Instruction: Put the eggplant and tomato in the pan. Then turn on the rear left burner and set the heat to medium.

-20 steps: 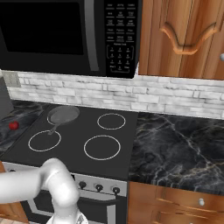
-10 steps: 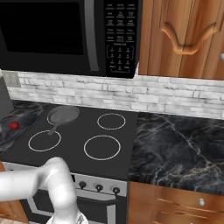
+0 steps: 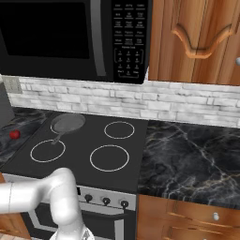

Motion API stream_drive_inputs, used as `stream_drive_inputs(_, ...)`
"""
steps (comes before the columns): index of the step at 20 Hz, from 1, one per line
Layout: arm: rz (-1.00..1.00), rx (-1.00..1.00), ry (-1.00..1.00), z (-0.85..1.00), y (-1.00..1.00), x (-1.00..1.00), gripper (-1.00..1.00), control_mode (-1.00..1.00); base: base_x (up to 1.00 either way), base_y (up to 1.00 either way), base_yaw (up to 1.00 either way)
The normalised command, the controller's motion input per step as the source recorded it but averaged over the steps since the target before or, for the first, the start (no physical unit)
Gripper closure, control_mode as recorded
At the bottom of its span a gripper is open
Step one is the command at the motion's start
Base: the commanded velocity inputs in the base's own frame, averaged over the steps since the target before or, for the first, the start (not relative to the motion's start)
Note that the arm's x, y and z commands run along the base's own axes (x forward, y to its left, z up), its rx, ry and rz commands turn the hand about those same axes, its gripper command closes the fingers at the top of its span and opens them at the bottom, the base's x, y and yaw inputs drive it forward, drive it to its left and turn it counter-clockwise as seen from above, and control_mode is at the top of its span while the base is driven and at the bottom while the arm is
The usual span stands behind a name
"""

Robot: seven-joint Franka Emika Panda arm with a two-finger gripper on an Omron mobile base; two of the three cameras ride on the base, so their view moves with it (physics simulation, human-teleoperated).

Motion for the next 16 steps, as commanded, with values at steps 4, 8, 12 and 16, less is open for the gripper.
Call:
stream_drive_inputs(4,0.0,0.0,0.0,-0.21,0.32,0.16,-1.0,-1.0,0.0,0.0,0.0)
stream_drive_inputs(8,-0.01,0.0,0.0,-0.31,0.16,0.0,-1.0,-1.0,0.0,0.0,0.0)
stream_drive_inputs(12,-0.02,0.0,0.0,-0.37,0.03,0.0,-1.0,-1.0,0.0,0.0,0.0)
stream_drive_inputs(16,0.0,0.0,0.0,0.0,0.0,0.0,-1.0,-1.0,0.0,0.0,0.0)
